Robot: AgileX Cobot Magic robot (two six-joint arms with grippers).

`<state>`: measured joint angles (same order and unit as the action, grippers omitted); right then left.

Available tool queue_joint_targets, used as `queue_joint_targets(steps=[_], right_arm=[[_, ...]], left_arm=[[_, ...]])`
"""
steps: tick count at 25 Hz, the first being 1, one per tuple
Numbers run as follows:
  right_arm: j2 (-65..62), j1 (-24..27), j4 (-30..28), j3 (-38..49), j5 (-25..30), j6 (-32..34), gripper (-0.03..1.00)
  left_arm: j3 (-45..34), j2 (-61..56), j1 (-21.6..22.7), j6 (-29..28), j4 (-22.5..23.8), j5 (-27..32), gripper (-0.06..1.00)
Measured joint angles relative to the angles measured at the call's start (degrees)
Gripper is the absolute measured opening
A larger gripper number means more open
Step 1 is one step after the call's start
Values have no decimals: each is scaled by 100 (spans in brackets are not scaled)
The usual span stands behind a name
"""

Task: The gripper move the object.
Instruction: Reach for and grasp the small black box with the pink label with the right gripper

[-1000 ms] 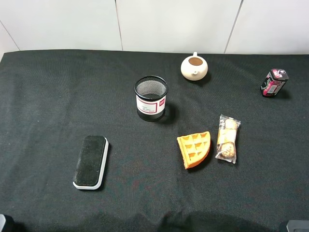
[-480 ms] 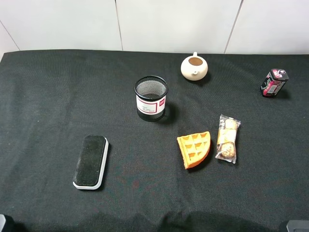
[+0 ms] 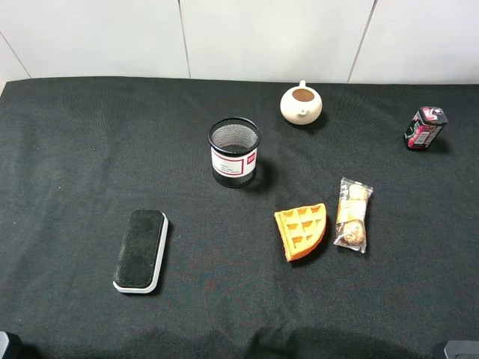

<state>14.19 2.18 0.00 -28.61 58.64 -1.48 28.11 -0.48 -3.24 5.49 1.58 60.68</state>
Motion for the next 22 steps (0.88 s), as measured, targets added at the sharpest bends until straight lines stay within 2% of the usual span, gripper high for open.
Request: queue_joint_targets(steps=[11, 22], right_arm=[[1981, 0, 0, -1103, -150, 148, 69], [4165, 0, 0, -2648, 447, 186, 69]], left_arm=[[0, 0, 0, 0, 0, 0, 95], [0, 0, 0, 0, 0, 0, 95]])
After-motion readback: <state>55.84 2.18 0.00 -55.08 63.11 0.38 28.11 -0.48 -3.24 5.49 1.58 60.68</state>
